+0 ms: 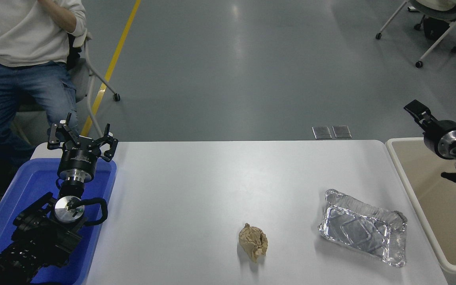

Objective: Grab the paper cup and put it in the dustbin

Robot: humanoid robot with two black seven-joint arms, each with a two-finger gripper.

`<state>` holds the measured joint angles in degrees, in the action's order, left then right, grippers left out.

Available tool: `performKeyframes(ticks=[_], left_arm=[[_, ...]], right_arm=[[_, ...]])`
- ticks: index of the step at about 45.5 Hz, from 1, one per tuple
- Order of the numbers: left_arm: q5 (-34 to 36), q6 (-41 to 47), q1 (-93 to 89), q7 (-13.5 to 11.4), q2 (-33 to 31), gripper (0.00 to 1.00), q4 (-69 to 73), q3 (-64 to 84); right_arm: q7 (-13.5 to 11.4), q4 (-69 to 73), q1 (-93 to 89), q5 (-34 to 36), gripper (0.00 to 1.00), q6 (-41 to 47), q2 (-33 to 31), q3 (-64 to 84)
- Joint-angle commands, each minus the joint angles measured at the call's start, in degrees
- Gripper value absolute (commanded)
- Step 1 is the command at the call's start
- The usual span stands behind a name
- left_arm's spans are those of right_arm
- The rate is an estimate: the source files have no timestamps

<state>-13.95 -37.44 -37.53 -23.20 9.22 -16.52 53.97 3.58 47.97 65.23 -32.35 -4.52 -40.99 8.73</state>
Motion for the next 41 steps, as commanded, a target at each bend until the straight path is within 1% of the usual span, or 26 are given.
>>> performKeyframes(ticks=[1, 6, 10, 18, 26, 30, 33, 41], left_arm=[[-0.02, -0.01, 0.00, 0.00, 0.00, 0.99, -0.01, 0.00], [0.07, -0.01, 0.00, 0.00, 0.00, 0.99, -0.01, 0.00], [0.07, -0.01, 0.00, 0.00, 0.00, 0.99, -0.01, 0.00], [-0.02, -0.01, 0.00, 0.00, 0.00, 0.99, -0.01, 0.00], [0.07, -0.01, 0.00, 0.00, 0.00, 0.99, -0.01, 0.00], [-0.02, -0.01, 0.00, 0.00, 0.00, 0.99, -0.01, 0.00], [-0.02, -0.01, 0.00, 0.00, 0.00, 0.99, -0.01, 0.00], [-0.02, -0.01, 0.00, 0.00, 0.00, 0.99, -0.01, 0.00]], right_arm=[[0.02, 10.82, 15.79, -5.88, 1.00, 4.70, -2.16, 16.48], [0.02, 15.74, 23.00, -5.88, 1.00, 5.48, -2.07, 24.22], [0.02, 19.35, 28.62, -5.97, 1.00, 7.85, -2.07, 29.32], [0.02, 24.27, 37.07, -6.06, 1.00, 12.25, -1.20, 34.95], [0.20, 29.81, 46.73, -5.44, 1.00, 19.10, 2.32, 40.92], [0.28, 32.19, 50.87, -4.92, 1.00, 22.44, 5.48, 43.21], [0.28, 32.72, 53.50, -3.34, 1.00, 24.46, 8.99, 44.88], [0.20, 33.16, 60.80, 6.67, 1.00, 30.00, 19.09, 49.01]])
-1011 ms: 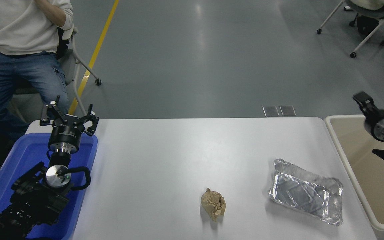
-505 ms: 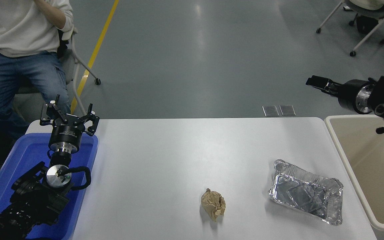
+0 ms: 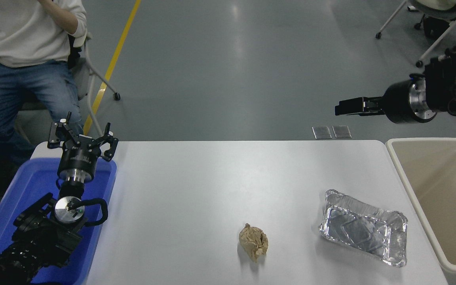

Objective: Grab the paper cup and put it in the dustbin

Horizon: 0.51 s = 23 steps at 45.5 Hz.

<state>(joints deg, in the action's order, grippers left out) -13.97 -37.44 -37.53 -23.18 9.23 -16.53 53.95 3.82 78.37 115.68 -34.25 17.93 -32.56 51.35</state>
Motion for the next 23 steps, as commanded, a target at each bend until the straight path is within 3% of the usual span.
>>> performKeyframes(ticks=[1, 11, 23], left_arm=[[-0.01, 0.00, 0.00, -0.02, 0.00, 0.99, 0.00, -0.08], [-0.01, 0.00, 0.00, 0.06, 0.00, 0.99, 0.00, 0.01], [-0.01, 0.00, 0.00, -0.02, 0.00, 0.99, 0.00, 0.01]], right_arm=[[-0.04, 2.75, 10.97, 9.81, 1.00, 8.25, 11.98, 6.83], [-0.39, 2.66, 11.68, 17.20, 1.00, 11.86, 23.06, 12.01], [-0.48, 3.28, 12.29, 26.41, 1.00, 18.19, 25.88, 15.36]])
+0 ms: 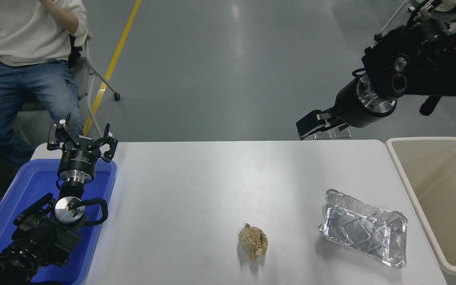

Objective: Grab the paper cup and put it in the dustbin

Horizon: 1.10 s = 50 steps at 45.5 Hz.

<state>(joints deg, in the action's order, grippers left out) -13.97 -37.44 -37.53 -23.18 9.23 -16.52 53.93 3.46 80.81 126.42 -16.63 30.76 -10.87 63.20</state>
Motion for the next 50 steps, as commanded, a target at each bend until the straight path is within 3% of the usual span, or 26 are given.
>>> performKeyframes(ticks=[1, 7, 15, 23, 50], left_arm=[[0.00, 0.09, 0.00, -0.02, 0.00, 0.99, -0.01, 0.03], [0.00, 0.09, 0.00, -0.02, 0.00, 0.99, -0.01, 0.03], [0.00, 0.09, 0.00, -0.02, 0.00, 0.99, -0.01, -0.05], [0.00, 0.09, 0.00, -0.02, 0.00, 0.99, -0.01, -0.05], [0.00, 0.18, 0.00, -0.02, 0.00, 0.99, -0.01, -0.05]], right_arm=[[-0.12, 1.36, 1.64, 10.46, 1.00, 5.62, 4.11, 3.77], [-0.12, 3.92, 5.06, 16.36, 1.00, 8.34, 2.44, 7.19], [-0.03, 6.72, 8.31, 16.02, 1.00, 14.05, -1.43, 10.27], [-0.03, 10.24, 10.51, 15.93, 1.00, 14.24, -4.42, 10.45], [0.23, 10.33, 10.69, 11.53, 1.00, 14.24, 1.99, 7.29]])
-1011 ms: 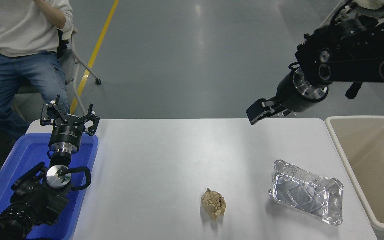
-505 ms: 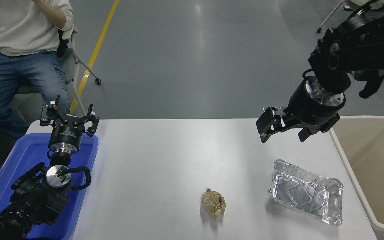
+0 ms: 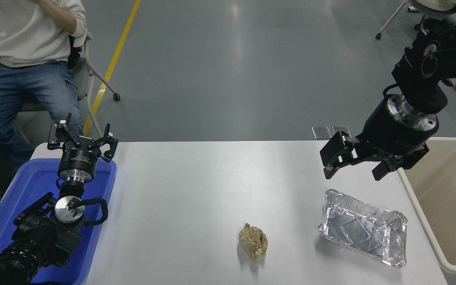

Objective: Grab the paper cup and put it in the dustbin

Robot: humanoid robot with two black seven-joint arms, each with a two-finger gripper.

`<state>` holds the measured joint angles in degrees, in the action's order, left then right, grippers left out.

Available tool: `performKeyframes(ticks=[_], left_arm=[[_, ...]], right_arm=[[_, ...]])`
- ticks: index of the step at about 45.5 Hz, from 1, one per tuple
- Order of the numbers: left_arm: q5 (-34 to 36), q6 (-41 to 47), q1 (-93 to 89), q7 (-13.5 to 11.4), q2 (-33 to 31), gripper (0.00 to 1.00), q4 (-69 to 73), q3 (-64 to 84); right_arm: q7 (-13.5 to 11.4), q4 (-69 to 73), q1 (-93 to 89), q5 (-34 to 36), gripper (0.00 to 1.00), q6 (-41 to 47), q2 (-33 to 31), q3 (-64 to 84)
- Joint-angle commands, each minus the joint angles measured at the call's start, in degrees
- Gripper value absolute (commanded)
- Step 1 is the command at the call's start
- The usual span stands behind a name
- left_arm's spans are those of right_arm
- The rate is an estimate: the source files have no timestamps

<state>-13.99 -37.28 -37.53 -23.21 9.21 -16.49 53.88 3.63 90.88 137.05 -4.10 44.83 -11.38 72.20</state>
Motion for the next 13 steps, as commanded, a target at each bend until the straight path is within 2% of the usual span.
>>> performKeyframes(ticks=[1, 13], left_arm=[[0.01, 0.01, 0.00, 0.01, 0.01, 0.99, 0.05, 0.00], [0.01, 0.01, 0.00, 0.01, 0.01, 0.99, -0.04, 0.00]], right_arm=[[0.15, 0.26, -0.02, -1.00, 1.00, 0.17, 2.50, -1.80], [0.32, 0.17, -0.20, -1.17, 1.00, 0.17, 2.76, -3.12]])
